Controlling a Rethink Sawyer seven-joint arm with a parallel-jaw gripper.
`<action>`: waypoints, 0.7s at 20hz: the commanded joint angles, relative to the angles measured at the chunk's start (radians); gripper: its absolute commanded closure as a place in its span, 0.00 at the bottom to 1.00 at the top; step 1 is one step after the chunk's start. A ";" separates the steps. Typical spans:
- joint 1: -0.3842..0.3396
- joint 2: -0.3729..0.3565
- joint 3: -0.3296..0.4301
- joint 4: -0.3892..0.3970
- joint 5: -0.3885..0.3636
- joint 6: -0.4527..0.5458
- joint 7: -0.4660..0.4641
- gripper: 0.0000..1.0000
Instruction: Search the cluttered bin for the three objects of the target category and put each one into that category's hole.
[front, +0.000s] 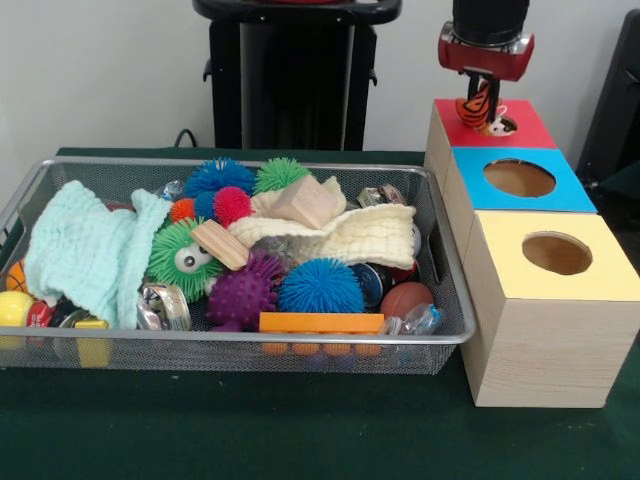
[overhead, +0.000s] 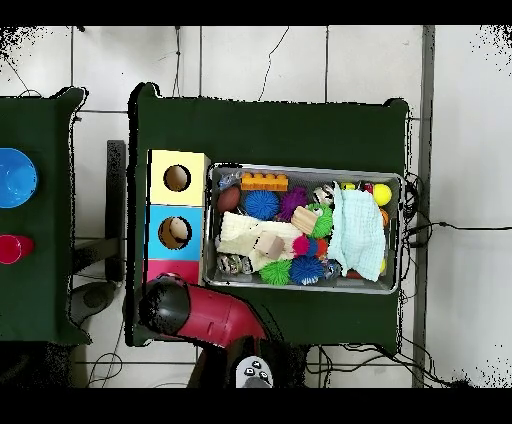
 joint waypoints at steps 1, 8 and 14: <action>-0.004 0.080 0.100 -0.081 0.006 -0.094 0.128 1.00; 0.023 0.084 0.095 -0.121 0.018 -0.073 0.145 1.00; 0.044 0.129 0.118 -0.143 0.043 -0.154 0.173 1.00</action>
